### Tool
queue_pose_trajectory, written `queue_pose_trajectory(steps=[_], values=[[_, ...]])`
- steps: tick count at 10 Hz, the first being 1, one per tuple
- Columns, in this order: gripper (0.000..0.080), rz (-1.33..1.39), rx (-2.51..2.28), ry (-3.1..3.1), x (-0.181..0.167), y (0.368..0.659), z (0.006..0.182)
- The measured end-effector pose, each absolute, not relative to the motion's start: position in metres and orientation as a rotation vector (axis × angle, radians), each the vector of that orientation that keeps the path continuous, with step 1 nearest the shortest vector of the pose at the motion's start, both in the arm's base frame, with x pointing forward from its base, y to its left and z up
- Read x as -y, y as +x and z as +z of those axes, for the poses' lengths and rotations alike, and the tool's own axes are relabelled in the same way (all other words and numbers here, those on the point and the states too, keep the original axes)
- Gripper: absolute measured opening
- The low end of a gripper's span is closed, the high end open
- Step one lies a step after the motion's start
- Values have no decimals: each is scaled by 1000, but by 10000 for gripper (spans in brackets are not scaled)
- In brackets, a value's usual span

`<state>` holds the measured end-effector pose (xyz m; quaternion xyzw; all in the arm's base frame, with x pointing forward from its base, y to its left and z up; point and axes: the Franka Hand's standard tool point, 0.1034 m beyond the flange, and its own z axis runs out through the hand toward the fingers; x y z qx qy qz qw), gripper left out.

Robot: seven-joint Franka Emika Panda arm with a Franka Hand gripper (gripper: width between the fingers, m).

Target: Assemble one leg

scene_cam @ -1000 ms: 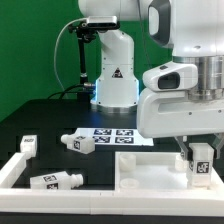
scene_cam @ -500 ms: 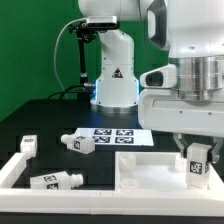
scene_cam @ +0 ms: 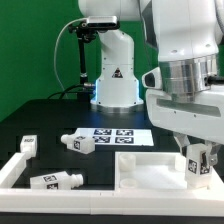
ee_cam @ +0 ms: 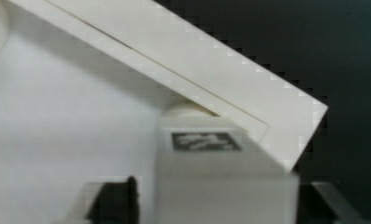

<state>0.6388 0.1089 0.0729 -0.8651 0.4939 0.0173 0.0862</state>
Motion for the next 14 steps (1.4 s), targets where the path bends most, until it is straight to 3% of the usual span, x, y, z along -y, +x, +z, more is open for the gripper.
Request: queue_pose_trajectory(steps=[1, 2, 3, 6, 9, 11, 12, 13, 14], values=[[590, 25, -1183, -2733, -109, 638, 73], [590, -3, -877, -2851, -111, 639, 73], [638, -18, -652, -2910, -113, 639, 72], [649, -45, -332, -2966, -112, 639, 72], [649, -60, 391, -3032, -110, 642, 72], [398, -59, 274, -3035, -110, 642, 72], [398, -58, 255, -3036, -110, 642, 72], [284, -53, 155, -3042, -110, 642, 72], [284, -47, 22, -3044, -110, 642, 72]])
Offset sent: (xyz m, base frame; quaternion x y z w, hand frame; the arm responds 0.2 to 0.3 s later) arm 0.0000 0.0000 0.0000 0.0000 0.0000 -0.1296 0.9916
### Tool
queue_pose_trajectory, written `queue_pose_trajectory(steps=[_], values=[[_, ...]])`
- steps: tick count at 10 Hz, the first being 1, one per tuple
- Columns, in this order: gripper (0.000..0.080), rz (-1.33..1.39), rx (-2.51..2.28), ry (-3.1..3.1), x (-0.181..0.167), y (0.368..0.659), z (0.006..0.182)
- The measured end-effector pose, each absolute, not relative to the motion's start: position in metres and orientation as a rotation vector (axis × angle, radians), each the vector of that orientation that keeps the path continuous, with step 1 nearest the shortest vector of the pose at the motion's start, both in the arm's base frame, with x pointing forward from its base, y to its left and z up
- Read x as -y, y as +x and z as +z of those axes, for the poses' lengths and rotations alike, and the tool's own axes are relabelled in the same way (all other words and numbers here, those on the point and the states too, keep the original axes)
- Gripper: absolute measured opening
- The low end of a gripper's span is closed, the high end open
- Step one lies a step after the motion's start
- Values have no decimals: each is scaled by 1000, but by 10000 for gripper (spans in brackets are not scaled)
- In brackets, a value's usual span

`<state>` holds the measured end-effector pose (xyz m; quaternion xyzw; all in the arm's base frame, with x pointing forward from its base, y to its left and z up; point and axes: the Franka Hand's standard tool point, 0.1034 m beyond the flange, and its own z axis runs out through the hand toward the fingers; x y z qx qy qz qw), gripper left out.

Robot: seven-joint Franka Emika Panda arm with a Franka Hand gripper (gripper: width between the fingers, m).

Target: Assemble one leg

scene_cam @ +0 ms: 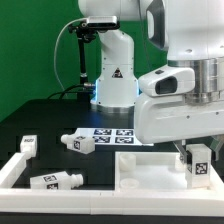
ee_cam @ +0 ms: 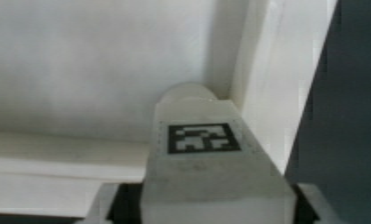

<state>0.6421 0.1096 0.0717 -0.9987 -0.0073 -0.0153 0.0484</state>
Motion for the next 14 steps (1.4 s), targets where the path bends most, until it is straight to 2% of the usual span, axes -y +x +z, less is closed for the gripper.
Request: queue_pose_trajectory(steps=[2, 6, 8, 10, 12, 14], values=[[284, -44, -291, -3034, -110, 643, 71], [285, -20, -1414, -2701, -110, 642, 70], [285, 9, -1706, -2504, -109, 641, 70], [285, 19, -1820, -2421, -109, 641, 70], [285, 6, -1671, -2529, -108, 642, 70], [553, 23, -1105, -2833, -108, 640, 72]])
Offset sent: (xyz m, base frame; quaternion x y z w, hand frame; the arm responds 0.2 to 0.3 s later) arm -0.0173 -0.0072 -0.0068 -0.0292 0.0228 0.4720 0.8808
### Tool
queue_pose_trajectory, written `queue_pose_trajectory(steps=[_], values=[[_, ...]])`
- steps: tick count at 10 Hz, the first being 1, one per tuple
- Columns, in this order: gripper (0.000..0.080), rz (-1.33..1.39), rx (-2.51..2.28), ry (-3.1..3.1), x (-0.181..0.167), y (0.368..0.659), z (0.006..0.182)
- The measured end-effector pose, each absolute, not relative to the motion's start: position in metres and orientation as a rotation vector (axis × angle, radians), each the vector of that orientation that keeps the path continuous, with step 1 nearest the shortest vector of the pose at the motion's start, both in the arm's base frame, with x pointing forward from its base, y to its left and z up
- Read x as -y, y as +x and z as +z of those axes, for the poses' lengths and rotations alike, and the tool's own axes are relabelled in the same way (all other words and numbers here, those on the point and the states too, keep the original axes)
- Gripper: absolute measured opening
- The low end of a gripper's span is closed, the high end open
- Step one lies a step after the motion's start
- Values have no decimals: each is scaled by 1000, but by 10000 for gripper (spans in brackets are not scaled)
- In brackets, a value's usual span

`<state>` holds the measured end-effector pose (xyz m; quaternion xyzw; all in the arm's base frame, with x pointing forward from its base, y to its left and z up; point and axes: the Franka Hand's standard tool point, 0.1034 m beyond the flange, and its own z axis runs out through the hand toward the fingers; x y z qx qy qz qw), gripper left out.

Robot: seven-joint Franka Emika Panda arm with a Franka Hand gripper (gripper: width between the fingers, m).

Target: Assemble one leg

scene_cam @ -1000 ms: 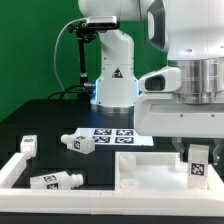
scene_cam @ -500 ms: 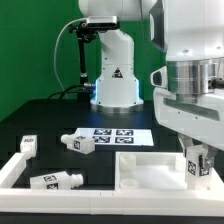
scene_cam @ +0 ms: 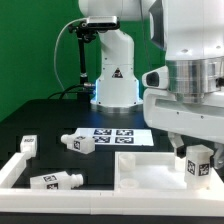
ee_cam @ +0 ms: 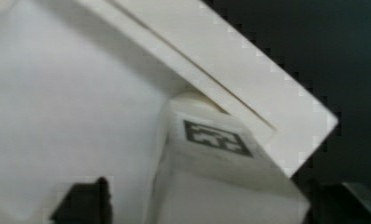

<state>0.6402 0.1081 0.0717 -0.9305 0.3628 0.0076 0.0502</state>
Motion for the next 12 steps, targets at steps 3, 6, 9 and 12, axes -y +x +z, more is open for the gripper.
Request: queue_pose_trajectory(steps=[3, 6, 9, 12], values=[[644, 42, -716, -2960, -108, 640, 71], [649, -10, -74, -3096, -112, 641, 77], [514, -4, -75, -3091, -112, 641, 77], [379, 2, -299, -3075, -113, 641, 77]])
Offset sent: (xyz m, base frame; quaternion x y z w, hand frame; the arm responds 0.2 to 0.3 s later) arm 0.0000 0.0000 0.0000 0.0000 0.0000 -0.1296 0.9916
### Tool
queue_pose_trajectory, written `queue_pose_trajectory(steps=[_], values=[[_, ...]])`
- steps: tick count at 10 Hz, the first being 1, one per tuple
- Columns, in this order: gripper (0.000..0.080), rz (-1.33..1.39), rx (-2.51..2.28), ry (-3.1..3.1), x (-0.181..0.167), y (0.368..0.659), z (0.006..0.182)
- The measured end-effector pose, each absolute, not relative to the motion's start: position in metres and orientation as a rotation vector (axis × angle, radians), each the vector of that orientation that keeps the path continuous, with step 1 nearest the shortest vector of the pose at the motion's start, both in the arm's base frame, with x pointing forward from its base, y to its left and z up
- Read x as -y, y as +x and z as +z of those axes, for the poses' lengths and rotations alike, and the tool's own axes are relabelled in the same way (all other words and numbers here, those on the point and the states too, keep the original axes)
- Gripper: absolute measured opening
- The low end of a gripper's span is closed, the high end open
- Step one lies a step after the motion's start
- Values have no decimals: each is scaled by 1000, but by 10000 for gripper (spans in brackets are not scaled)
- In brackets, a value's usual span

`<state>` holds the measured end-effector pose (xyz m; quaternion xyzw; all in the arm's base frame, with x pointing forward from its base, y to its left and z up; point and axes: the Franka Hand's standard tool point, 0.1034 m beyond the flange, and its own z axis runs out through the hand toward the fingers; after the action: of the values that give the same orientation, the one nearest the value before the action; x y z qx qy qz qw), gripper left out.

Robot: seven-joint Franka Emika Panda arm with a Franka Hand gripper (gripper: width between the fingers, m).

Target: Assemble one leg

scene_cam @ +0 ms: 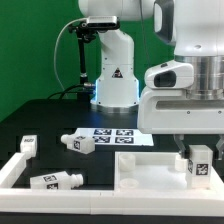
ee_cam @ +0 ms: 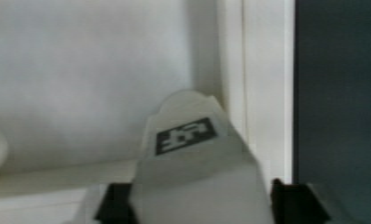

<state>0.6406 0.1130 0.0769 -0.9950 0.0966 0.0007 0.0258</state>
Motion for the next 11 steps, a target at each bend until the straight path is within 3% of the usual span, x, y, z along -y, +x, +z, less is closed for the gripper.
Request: queue_pose_trajectory(steps=[1, 4, 8, 11], values=[[285, 4, -418, -3061, -113, 641, 77], [285, 3, -836, -2973, -113, 642, 77], [285, 78, -1849, -2414, -111, 644, 77], [287, 96, -2014, -2267, -111, 643, 77]])
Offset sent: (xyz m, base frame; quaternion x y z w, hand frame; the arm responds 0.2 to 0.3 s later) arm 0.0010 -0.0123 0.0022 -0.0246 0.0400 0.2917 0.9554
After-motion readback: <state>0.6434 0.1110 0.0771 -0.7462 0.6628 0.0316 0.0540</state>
